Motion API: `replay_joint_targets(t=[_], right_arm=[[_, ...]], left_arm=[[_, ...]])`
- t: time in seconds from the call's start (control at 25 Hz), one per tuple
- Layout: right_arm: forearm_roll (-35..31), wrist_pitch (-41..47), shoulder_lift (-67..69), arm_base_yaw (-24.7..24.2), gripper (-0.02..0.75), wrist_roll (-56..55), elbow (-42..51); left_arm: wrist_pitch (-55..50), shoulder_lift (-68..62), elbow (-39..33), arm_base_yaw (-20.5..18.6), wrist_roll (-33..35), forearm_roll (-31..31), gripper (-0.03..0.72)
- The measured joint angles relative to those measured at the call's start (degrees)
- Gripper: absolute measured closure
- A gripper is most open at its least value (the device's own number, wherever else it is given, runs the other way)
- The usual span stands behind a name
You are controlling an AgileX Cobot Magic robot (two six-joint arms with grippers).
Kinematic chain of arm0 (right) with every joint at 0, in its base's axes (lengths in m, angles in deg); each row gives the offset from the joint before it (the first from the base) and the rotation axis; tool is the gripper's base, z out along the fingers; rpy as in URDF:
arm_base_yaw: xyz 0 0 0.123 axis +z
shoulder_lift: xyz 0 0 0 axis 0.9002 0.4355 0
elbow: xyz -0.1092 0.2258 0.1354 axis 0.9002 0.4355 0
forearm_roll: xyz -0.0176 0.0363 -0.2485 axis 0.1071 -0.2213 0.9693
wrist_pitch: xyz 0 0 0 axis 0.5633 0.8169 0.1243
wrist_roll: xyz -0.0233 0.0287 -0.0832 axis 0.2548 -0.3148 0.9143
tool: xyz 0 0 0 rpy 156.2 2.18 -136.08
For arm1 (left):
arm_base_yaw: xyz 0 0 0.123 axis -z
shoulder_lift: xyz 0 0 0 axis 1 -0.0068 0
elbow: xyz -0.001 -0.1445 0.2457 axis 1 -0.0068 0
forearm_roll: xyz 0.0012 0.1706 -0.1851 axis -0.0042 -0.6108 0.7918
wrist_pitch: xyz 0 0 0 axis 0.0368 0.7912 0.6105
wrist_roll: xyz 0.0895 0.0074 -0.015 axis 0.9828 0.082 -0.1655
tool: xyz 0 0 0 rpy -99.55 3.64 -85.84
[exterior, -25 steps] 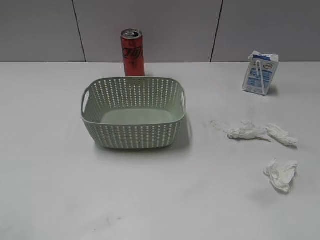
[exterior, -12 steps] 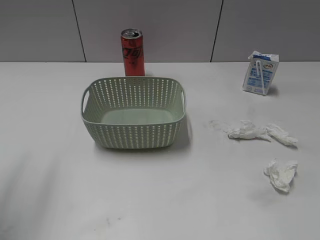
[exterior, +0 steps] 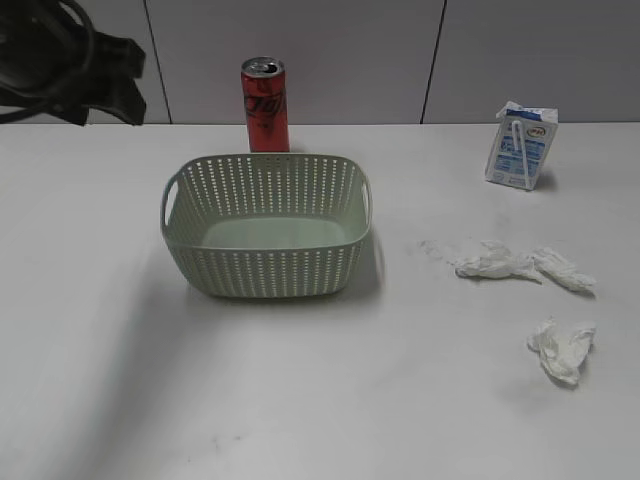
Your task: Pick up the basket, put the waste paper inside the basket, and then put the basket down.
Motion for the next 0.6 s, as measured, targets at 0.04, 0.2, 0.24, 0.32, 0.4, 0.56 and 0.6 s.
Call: replay_joint_targets(t=[0.04,0.2,0.24,0.32,0.4,0.56,0.6], right_arm=[[0.00,0.00,0.00,0.00,0.155,0.00,0.00],[0.00,0.00,0.00,0.00,0.155,0.00,0.00],[0.00,0.00,0.00,0.00,0.155,0.07,0.00],[0.00,0.00,0.00,0.00,0.155,0.07,0.00],[0.00,0.00,0.00,0.00,0.155,0.07,0.00],[0.00,0.00,0.00,0.00,0.155,0.07,0.00],[0.00,0.00,0.00,0.00,0.155,0.07,0.00]], left_arm=[[-1.42,-2.67,1.49,0.56,-1.42,-1.61,0.223],[-6.52,-12.13,8.17,1.50,-4.15,-4.84,0.223],[-7.57,-14.08,9.90,1.50,-4.36,-5.09,0.223],[-9.98,-18.58,12.78,1.50,-4.54,-5.20,0.223],[-11.33,-22.27,15.22,1.50,-4.62,-4.98,0.223],[-11.41,-27.85,17.56,1.50,-4.67,-3.58,0.228],[-11.26,-28.87,17.76,1.50,-4.67,-2.97,0.228]])
